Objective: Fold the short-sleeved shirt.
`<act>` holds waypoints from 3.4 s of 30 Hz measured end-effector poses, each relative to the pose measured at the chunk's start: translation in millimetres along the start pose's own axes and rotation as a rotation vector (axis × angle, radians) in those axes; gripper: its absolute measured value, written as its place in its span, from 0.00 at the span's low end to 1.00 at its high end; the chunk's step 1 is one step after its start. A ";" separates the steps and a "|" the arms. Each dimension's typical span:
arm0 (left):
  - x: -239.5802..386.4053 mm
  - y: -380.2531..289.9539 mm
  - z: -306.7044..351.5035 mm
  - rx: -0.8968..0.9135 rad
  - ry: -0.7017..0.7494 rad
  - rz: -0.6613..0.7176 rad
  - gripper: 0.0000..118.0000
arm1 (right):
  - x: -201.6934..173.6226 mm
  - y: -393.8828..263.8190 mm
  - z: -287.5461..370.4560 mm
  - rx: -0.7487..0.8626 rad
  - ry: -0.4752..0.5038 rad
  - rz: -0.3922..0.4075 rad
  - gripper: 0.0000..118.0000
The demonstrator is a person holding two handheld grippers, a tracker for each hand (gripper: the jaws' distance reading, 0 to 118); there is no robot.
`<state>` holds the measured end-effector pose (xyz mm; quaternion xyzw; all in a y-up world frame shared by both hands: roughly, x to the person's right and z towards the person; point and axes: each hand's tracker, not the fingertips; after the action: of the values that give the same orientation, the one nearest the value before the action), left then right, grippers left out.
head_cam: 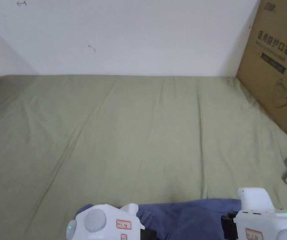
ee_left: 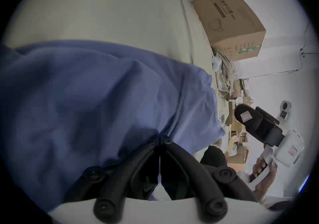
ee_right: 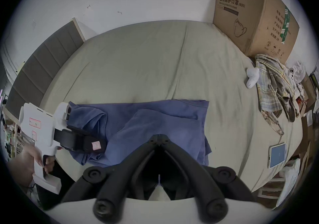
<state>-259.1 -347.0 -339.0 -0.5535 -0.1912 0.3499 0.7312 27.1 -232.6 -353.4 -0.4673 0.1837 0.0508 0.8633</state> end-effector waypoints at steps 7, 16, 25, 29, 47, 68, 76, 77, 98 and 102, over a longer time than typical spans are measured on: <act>-6.5 -11.8 80.4 0.146 -0.101 -0.093 0.02 | 2.5 1.1 2.1 0.011 0.002 -0.008 0.00; -123.7 -21.1 197.3 0.311 -0.075 0.051 0.94 | -10.0 0.1 -7.2 -0.005 0.024 0.011 0.00; -170.7 -17.5 137.4 0.265 -0.450 0.239 1.00 | -13.9 -1.0 -12.9 -0.042 0.011 0.017 0.00; -176.6 -10.1 105.5 0.190 -0.525 0.218 0.89 | -13.8 -0.7 -14.8 -0.054 0.002 0.020 0.00; -67.0 -37.5 241.3 0.260 0.893 -0.199 0.06 | -23.8 4.6 -4.3 -0.015 0.067 0.048 0.00; 29.0 20.1 53.7 0.039 0.166 -0.070 1.00 | -2.1 -9.5 2.3 -0.003 0.093 -0.020 0.00; 25.2 8.8 111.5 0.218 0.220 -0.219 0.14 | 0.1 -7.2 -5.8 -0.002 0.097 -0.029 0.00; 27.1 7.3 115.2 0.221 0.229 -0.227 0.00 | 0.1 -7.1 -6.0 0.002 0.099 -0.031 0.00; 24.3 -1.7 -2.1 -0.035 -0.044 -0.046 0.01 | 15.6 -4.6 -3.8 -0.016 0.089 -0.053 0.00; 40.3 -9.1 66.2 0.168 -0.092 -0.189 0.00 | 21.4 2.0 11.2 0.036 0.058 -0.053 0.00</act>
<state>-273.1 -274.5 -314.0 -0.4533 -0.2461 0.3193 0.7950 49.5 -224.1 -357.2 -0.4574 0.1970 0.0111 0.8671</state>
